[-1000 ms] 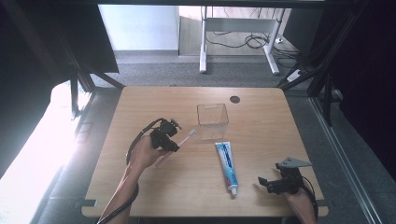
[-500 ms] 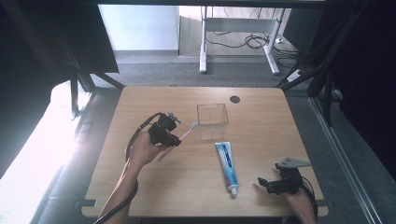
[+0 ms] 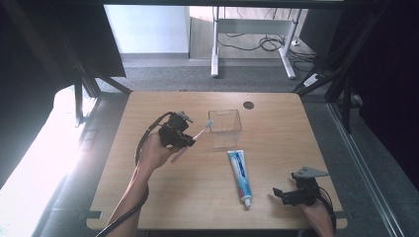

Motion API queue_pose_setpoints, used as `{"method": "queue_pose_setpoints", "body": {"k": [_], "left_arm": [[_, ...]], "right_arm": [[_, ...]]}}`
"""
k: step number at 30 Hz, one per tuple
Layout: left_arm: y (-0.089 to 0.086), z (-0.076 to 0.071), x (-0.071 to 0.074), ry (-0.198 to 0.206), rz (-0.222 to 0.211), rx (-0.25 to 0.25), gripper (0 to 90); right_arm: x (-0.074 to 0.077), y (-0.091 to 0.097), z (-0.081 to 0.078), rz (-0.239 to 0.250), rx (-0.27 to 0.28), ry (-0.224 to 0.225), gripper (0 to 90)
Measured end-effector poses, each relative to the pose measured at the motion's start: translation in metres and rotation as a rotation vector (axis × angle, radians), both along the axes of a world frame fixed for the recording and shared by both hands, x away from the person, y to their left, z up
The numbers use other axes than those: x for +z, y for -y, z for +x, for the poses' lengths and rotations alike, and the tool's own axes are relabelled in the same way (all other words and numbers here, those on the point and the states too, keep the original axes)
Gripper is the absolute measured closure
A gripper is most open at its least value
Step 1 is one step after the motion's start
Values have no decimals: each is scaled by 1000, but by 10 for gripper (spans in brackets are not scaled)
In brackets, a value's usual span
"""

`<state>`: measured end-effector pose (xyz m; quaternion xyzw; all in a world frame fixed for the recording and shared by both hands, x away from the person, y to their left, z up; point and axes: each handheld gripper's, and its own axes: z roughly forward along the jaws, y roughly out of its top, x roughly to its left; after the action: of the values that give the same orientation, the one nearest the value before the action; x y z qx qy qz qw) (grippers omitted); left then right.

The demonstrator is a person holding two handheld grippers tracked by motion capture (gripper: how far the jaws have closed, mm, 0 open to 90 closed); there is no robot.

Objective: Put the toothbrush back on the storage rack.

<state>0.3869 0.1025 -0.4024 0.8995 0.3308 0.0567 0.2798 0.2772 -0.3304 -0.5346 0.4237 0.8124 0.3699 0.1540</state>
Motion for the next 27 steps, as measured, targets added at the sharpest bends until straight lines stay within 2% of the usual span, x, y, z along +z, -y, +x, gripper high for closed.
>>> {"method": "queue_pose_setpoints", "body": {"k": [2, 10, 13, 15, 27], "left_arm": [[2, 2, 3, 16, 0, -1, 789], [6, 7, 7, 33, -19, 3, 789], [9, 11, 11, 42, -44, 3, 789], [10, 12, 12, 45, -45, 2, 789], [26, 22, 23, 80, -70, -4, 789]], "right_arm": [[0, 0, 0, -1, 2, 1, 0], [0, 0, 0, -1, 2, 2, 0], [0, 0, 0, -3, 3, 2, 0], [0, 0, 0, -2, 3, 4, 0], [1, 0, 0, 0, 4, 7, 0]]}}
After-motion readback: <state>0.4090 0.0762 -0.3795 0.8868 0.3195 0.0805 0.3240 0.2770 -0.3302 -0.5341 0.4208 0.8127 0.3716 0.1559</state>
